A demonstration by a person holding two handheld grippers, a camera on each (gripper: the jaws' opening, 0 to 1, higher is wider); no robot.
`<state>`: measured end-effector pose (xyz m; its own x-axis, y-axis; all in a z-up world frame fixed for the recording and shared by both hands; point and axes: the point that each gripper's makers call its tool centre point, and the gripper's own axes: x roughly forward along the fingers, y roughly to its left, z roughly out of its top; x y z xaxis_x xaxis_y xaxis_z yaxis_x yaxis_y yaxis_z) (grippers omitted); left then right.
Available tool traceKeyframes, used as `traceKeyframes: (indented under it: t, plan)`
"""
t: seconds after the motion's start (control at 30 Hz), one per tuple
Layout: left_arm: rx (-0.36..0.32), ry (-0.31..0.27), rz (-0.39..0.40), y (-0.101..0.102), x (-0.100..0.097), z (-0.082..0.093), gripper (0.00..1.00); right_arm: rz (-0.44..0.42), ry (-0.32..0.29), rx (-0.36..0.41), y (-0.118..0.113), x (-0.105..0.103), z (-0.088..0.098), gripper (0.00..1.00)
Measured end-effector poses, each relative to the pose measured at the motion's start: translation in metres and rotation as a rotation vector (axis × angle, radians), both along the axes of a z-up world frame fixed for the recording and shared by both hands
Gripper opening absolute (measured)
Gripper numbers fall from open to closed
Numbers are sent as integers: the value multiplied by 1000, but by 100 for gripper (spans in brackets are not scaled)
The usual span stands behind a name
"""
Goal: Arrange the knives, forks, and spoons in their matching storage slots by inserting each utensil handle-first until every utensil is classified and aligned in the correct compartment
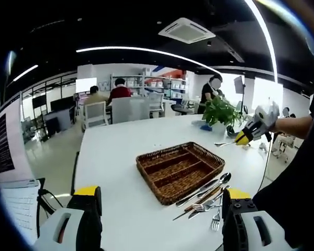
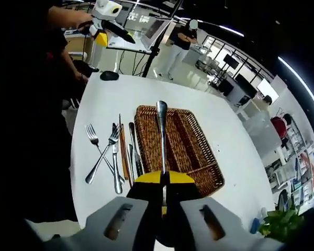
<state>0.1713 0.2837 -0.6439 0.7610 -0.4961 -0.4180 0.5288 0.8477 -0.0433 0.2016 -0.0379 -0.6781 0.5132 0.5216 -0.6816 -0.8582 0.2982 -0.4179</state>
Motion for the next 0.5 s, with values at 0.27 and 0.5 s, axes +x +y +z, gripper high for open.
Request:
traceKeyframes:
  t: [0.27, 0.5]
  plan:
    - [-12, 13, -29, -6, -1, -3, 100, 13, -19, -15, 5, -3, 12, 0]
    - [-8, 17, -72, -11, -6, -7, 100, 24, -44, -46, 8, -3, 14, 0]
